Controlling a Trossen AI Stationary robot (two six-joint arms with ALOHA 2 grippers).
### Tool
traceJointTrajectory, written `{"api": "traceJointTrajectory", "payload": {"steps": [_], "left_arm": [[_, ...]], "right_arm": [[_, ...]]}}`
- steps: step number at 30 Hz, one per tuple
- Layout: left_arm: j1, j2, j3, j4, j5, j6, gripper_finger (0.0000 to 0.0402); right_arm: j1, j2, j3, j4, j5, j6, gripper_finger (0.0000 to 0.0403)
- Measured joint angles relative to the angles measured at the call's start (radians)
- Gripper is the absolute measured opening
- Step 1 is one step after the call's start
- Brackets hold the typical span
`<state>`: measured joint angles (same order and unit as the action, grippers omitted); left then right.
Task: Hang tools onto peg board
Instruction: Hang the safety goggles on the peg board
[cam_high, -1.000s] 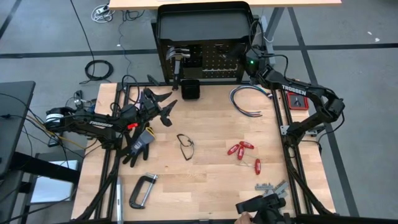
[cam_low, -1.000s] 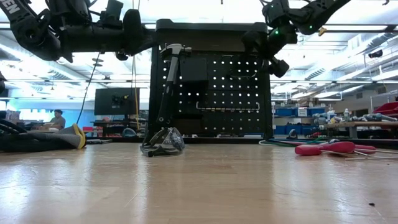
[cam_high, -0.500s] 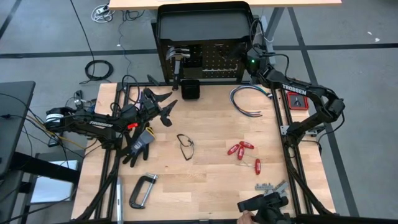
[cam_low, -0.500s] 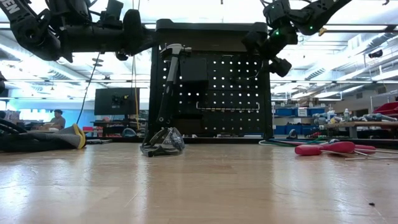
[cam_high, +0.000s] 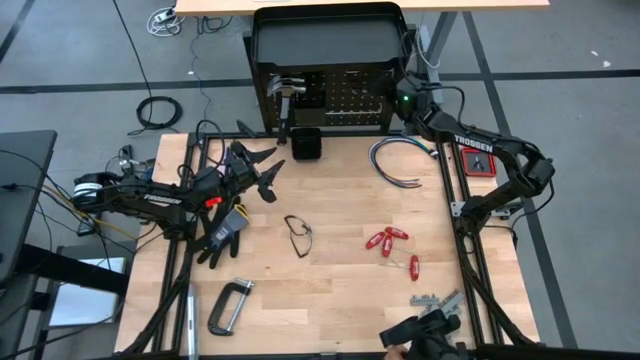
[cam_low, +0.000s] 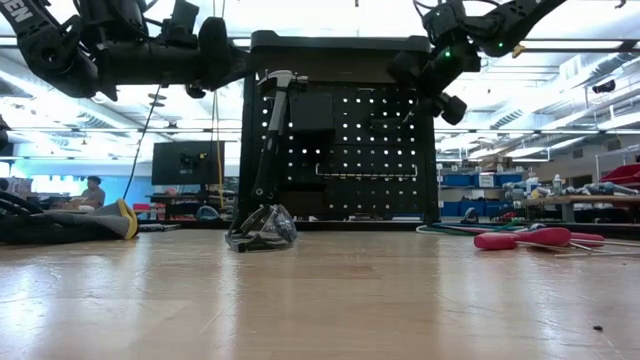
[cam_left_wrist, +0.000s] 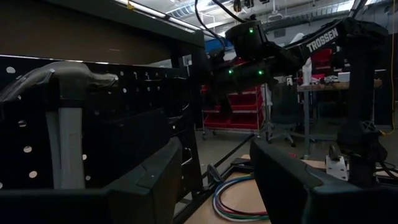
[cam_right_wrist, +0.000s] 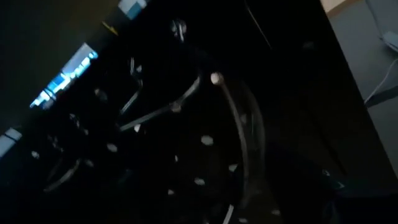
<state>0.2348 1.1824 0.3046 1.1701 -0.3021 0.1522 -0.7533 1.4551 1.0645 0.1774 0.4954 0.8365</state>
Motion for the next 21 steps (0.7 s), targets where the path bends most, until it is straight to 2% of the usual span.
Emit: {"api": "traceJointTrajectory", "payload": {"steps": [12, 16, 21], "left_arm": [[0.0, 0.0, 0.0, -0.003, 0.0, -0.001, 0.0197], [0.0, 0.0, 0.0, -0.003, 0.0, -0.003, 0.0197], [0.0, 0.0, 0.0, -0.001, 0.0, -0.007, 0.0197]], "right_arm": [[0.037, 0.0, 0.0, -0.062, 0.0, -0.008, 0.0392], [0.044, 0.005, 0.0, -0.056, 0.0, 0.008, 0.0391], [0.047, 0.074, 0.001, 0.017, 0.004, 0.057, 0.0388]]}}
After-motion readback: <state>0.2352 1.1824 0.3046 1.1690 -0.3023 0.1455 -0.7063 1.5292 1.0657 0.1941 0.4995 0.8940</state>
